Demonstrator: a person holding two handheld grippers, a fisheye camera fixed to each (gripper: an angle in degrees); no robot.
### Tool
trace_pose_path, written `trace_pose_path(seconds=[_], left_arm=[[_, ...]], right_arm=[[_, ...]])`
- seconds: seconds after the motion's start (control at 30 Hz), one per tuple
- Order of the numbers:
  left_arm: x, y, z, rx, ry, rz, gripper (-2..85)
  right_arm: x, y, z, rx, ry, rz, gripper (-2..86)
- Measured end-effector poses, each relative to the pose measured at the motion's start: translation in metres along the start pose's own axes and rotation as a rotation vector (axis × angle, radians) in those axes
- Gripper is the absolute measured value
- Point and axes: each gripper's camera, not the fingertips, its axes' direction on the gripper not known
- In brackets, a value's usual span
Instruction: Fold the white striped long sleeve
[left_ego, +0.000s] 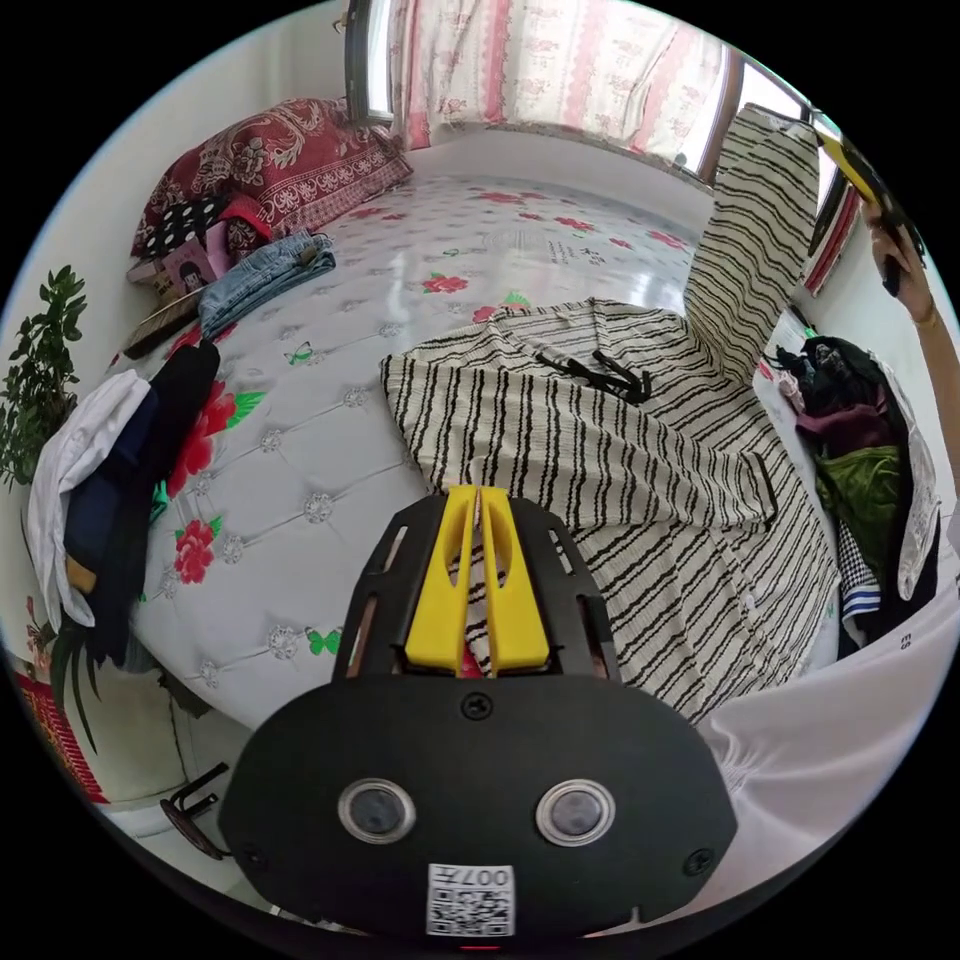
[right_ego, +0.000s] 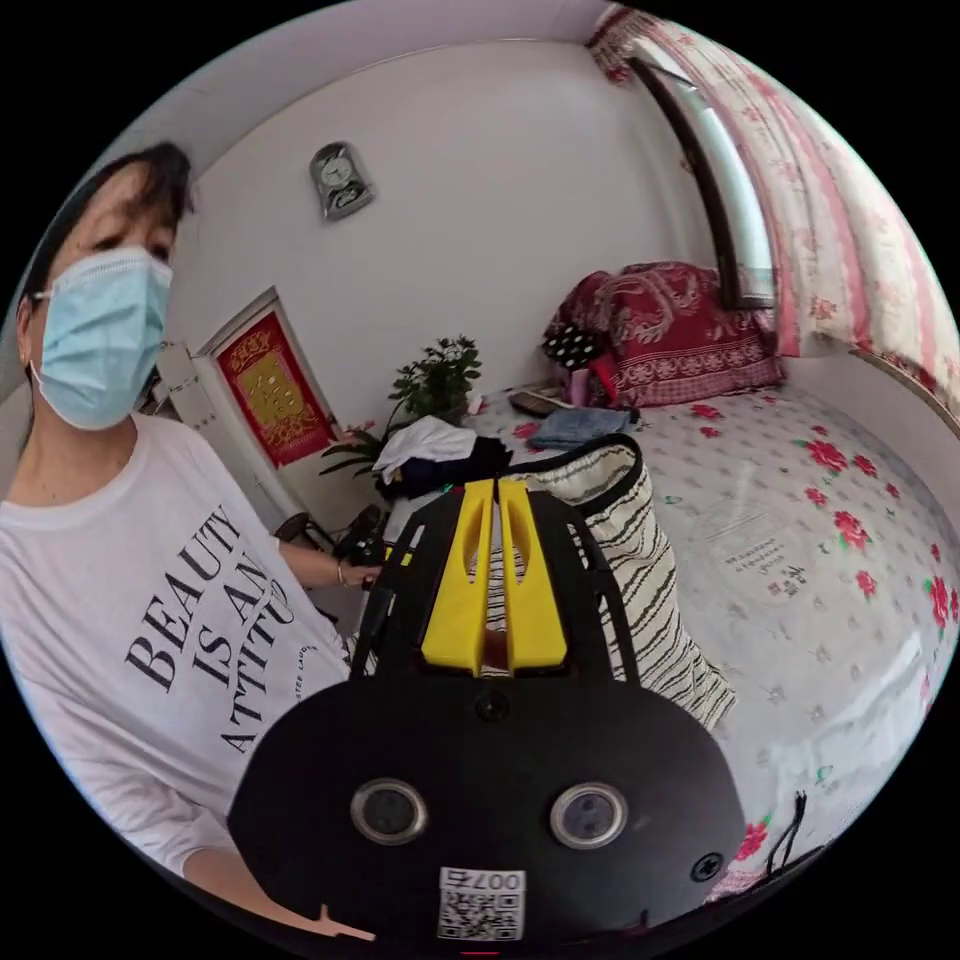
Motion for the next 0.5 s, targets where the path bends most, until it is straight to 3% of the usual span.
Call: trace_pose_path(seconds=[0.23,0.33,0.5], left_arm=[[-0.024,0.041,0.002,-0.078,0.046,-0.010,-0.8],[-0.030,0.055,0.005,-0.109,0.060,0.011,-0.3],[-0.026,0.055,0.004,-0.084,0.100,0.068,2.2]], right_arm=[[-0.058,0.113,0.259,-0.221,-0.171,0.355,1.2],[-0.080,0.142,0.317,-0.382,-0.211,0.400,3.0],[-0.103,0.146,0.327,-0.421,-0.032,0.355,4.9]])
